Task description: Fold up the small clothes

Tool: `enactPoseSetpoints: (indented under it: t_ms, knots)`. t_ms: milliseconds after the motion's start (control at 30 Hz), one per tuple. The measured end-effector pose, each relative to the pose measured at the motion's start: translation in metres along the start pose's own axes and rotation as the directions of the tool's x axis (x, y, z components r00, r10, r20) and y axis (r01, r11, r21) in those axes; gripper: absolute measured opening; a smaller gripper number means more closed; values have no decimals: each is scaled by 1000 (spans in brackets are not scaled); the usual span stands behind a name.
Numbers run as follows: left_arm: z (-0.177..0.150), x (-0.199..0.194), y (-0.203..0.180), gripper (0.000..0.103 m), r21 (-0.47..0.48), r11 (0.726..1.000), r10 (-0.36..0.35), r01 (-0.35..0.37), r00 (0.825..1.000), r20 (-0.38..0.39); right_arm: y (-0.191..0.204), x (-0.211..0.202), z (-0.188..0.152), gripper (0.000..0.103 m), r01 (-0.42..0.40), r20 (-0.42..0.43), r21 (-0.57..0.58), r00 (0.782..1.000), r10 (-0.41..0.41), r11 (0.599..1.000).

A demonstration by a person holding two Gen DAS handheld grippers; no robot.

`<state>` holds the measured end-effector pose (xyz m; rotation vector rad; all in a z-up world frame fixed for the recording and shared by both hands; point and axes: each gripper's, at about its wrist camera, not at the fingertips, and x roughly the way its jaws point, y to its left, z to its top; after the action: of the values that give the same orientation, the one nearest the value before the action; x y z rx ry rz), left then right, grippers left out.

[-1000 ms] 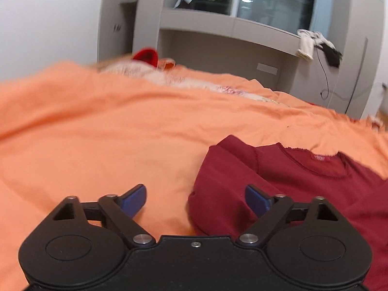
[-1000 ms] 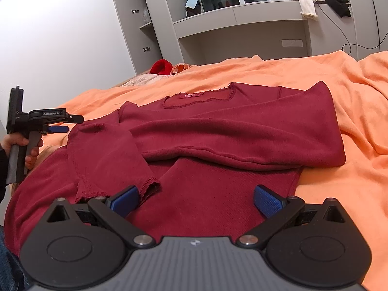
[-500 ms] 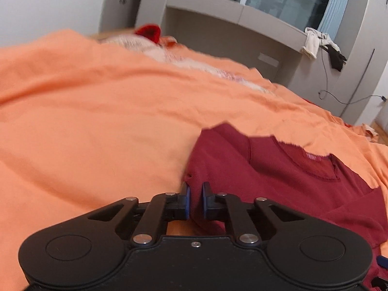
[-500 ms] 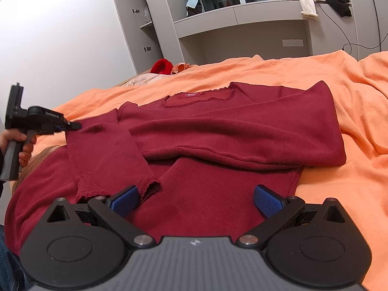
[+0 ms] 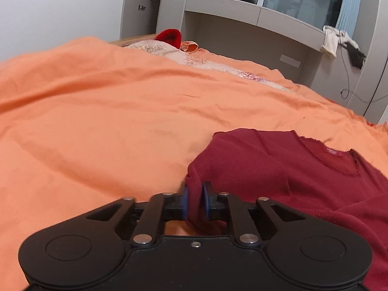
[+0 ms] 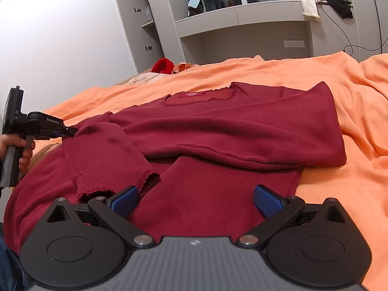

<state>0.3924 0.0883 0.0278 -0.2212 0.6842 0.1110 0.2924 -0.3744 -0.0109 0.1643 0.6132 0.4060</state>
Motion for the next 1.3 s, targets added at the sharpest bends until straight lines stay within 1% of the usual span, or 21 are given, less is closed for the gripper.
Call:
enactPoseSetpoints:
  t_ms: [67, 100, 167, 200, 267, 367, 433, 533, 567, 667, 733, 833, 867, 900, 933, 967, 1000, 1100, 1167, 1200, 1300]
  knots:
    - [-2, -3, 2, 33, -10, 1000, -18, 18, 1000, -4, 0, 0, -1, 103, -2, 2, 0, 1000, 2, 1000]
    - [-4, -7, 1, 36, -10, 1000, -25, 25, 1000, -2, -1, -1, -1, 103, -3, 3, 1, 1000, 3, 1000]
    - [-9, -15, -2, 50, 6, 999, -37, 37, 999, 5, -1, -1, -1, 103, -5, 5, 1, 1000, 5, 1000]
    - [-12, -20, -4, 54, 18, 999, -41, 41, 999, 8, -2, -2, -2, 103, -5, 6, 1, 1000, 5, 1000]
    - [-20, -27, -10, 65, 43, 998, -47, 47, 999, 5, -3, -3, -3, 103, -5, 9, 0, 1000, 5, 1000]
    - [-35, -38, -20, 69, 87, 995, -55, 56, 998, -8, -2, -6, -4, 103, 0, 15, -4, 1000, 0, 1000]
    - [-44, -48, -28, 71, 118, 993, -31, 31, 1000, -2, 0, -13, -5, 103, -10, 54, -1, 998, 10, 1000]
    - [-55, -67, -40, 85, 125, 992, -7, 5, 1000, 20, 4, -24, -4, 103, -74, 107, 0, 992, 74, 997]
    - [-57, -73, -42, 90, 122, 992, -17, 14, 999, 28, 6, -26, -3, 103, -94, 120, -1, 988, 94, 996]
    - [-71, -89, -49, 97, 109, 993, -60, 52, 996, 69, 17, -25, 0, 103, -116, 124, -8, 985, 116, 993]
    - [-86, -95, -51, 99, 105, 992, -86, 75, 991, 107, 23, -20, 3, 98, -138, 119, -10, 983, 138, 990]
    - [-110, -97, -49, 100, 131, 989, -93, 74, 984, 151, 28, -12, 5, 81, -141, 102, 24, 985, 138, 990]
    - [-115, -97, -49, 100, 144, 988, -77, 56, 986, 149, 28, -8, 5, 69, -143, 95, 40, 986, 138, 989]
    - [-116, -98, -50, 100, 161, 986, -70, 46, 986, 151, 29, -4, 5, 49, -141, 86, 50, 987, 137, 989]
    - [-116, -101, -50, 102, 177, 983, -79, 49, 983, 164, 30, -3, 4, 38, -124, 80, 46, 990, 120, 991]
    - [-115, -104, -49, 102, 185, 981, -90, 56, 979, 182, 32, -2, 3, 20, -100, 75, 34, 992, 97, 994]
    - [-115, -105, -46, 102, 177, 982, -95, 60, 976, 196, 31, -3, 3, 10, -91, 75, 35, 993, 88, 995]
    - [-109, -103, -34, 102, 103, 992, -87, 70, 982, 170, 28, -19, 0, 7, -141, 85, 72, 987, 135, 987]
    - [-106, -101, -24, 102, 54, 995, -86, 79, 983, 164, 34, -29, -3, 6, -122, 95, 9, 988, 121, 992]
    - [-104, -100, -21, 102, 44, 997, -75, 68, 984, 164, 36, -32, -5, 3, -107, 98, -14, 989, 107, 994]
    - [-103, -98, -19, 102, 42, 999, -33, 26, 987, 159, 33, -31, -8, 2, -118, 77, 1, 990, 118, 993]
